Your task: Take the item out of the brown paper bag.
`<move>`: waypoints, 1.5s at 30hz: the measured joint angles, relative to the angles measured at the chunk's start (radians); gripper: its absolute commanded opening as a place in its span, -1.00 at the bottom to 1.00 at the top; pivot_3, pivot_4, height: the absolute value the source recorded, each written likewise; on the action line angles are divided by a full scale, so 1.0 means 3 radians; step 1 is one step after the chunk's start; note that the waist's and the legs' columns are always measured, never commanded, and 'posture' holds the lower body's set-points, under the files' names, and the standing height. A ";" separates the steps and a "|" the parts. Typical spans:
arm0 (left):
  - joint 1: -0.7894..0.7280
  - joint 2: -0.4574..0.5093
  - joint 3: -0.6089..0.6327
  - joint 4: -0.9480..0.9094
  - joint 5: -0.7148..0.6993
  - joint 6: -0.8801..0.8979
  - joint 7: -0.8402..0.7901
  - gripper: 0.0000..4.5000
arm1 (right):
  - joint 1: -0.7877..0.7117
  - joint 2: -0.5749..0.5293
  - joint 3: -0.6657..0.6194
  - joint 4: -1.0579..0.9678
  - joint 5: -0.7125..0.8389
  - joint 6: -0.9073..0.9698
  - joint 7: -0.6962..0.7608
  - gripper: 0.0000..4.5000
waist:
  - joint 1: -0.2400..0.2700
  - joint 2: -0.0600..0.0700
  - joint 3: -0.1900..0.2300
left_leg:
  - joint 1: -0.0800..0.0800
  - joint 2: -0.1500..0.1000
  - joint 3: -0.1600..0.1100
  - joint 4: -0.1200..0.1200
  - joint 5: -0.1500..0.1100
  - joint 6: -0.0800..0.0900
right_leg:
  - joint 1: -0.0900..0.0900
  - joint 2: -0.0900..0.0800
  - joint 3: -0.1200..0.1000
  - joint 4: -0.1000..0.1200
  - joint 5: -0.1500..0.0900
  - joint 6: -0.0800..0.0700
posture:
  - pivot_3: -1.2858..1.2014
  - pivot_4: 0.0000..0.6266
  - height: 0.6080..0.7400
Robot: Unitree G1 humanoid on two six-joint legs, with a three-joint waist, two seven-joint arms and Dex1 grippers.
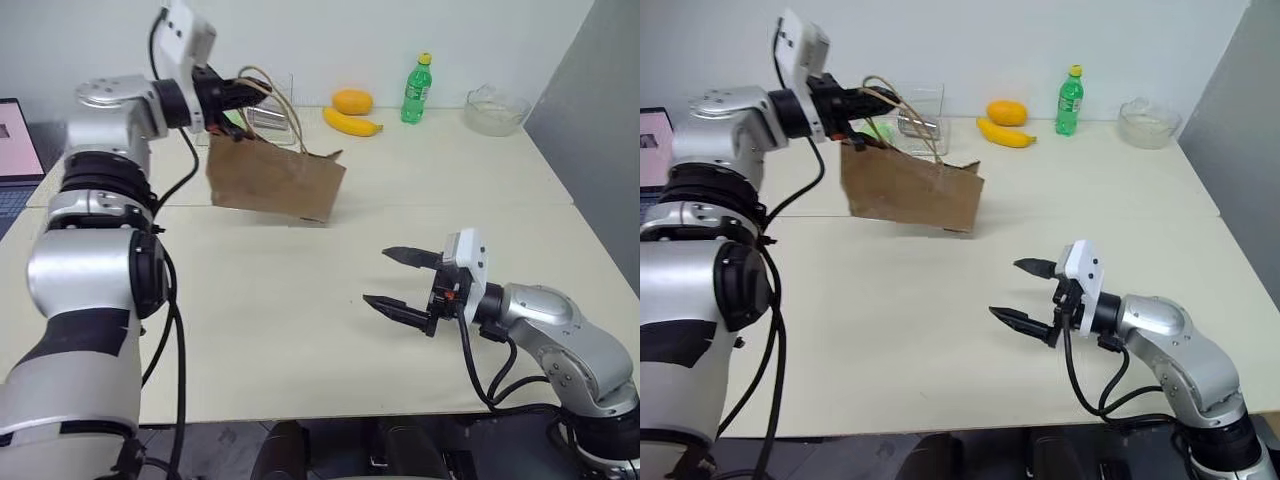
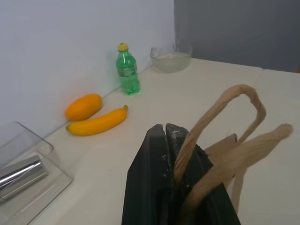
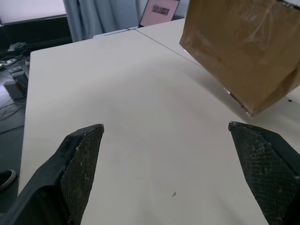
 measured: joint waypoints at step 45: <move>0.0237 -0.0054 -0.0095 0.0097 0.0508 -0.0120 -0.0008 -0.99 | -0.0121 0.0139 -0.0030 0.0034 -0.0033 -0.0108 -0.0400 1.00 | 0.0006 -0.0001 0.0000 | -0.0004 -0.0002 0.0000 0.0032 -0.0001 0.0002 | 0.0004 0.0002 0.0002 0.0017 0.0003 0.0003 | 0.03 -0.52 1.00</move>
